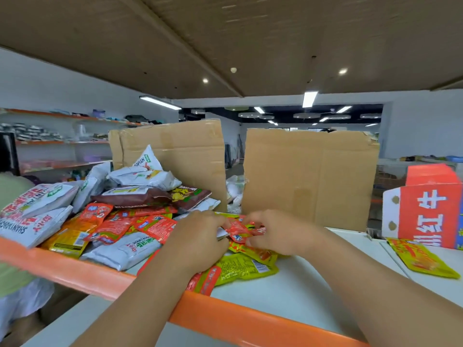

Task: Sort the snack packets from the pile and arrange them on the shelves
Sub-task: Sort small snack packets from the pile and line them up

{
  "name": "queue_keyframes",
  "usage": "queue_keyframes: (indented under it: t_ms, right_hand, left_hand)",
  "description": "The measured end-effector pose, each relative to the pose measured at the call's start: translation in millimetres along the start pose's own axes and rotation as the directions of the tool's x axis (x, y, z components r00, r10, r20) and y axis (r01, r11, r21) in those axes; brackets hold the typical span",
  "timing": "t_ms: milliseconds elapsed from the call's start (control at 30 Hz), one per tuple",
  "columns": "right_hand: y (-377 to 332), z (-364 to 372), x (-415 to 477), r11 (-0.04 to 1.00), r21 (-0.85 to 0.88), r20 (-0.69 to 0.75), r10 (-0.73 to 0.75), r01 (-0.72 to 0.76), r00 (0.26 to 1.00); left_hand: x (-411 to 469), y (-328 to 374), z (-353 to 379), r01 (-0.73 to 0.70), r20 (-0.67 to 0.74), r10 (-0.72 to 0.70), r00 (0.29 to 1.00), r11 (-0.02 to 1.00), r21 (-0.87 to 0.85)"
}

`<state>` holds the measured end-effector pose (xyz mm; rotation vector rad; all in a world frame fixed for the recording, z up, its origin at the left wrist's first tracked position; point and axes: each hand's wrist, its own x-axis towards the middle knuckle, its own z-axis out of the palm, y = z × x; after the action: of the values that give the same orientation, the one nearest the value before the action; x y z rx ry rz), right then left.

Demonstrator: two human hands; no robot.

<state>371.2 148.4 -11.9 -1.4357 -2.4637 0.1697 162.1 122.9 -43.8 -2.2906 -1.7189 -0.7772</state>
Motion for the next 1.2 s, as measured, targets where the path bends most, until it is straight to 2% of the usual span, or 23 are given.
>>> queue_keyframes:
  t_ms: [67, 200, 467, 733, 800, 867, 967, 1033, 1133, 1200]
  right_hand:
    - [-6.6, 6.7, -1.4, 0.999, -0.049, 0.006, -0.02, 0.02, 1.0]
    - [-13.5, 12.9, -2.3, 0.984, -0.167, -0.069, -0.07, 0.058, 0.995]
    - [-19.2, 15.9, -2.9, 0.97, -0.228, -0.122, -0.114, 0.084, 0.986]
    - [-18.3, 11.0, -3.1, 0.943, -0.324, -0.149, -0.136, 0.081, 0.979]
    - [-18.8, 11.2, -3.9, 0.949, -0.302, -0.154, -0.146, 0.094, 0.977]
    - [-20.6, 11.7, -4.2, 0.949, -0.295, -0.143, -0.16, 0.113, 0.977]
    - [-20.5, 13.6, -1.8, 0.936, -0.328, -0.13, -0.177, 0.126, 0.976]
    - [-19.6, 13.3, -1.1, 0.927, -0.357, -0.146, -0.179, 0.117, 0.973]
    - [-17.5, 8.0, -2.3, 0.938, -0.336, -0.215, -0.168, 0.089, 0.962]
    - [-15.2, 0.8, -3.9, 0.968, -0.246, -0.299, -0.13, 0.055, 0.945]
  left_hand:
    - [-0.6, -2.4, 1.1, 0.016, 0.005, -0.016, 1.0, 0.999, 0.038]
    - [1.7, -7.6, 3.8, 0.037, 0.002, -0.037, 0.999, 0.999, 0.032]
    - [0.2, -5.6, 0.8, 0.026, -0.053, -0.027, 0.998, 0.999, -0.018]
    - [-6.8, 4.0, -9.9, -0.05, -0.089, 0.035, 0.995, 0.984, -0.169]
    - [-11.5, 0.6, -18.7, -0.03, -0.042, 0.021, 0.999, 0.972, -0.232]
    - [-18.4, -4.8, -31.5, 0.011, 0.082, 0.011, 0.997, 0.964, -0.264]
    - [-26.3, -12.3, -51.3, 0.023, 0.312, 0.032, 0.95, 0.985, -0.169]
    - [-29.7, -13.6, -62.3, 0.03, 0.41, 0.024, 0.912, 0.992, -0.125]
    - [-31.6, -13.5, -71.4, 0.024, 0.474, 0.021, 0.88, 0.996, -0.089]
    - [-33.8, -13.5, -72.7, 0.031, 0.492, 0.005, 0.87, 0.997, -0.064]
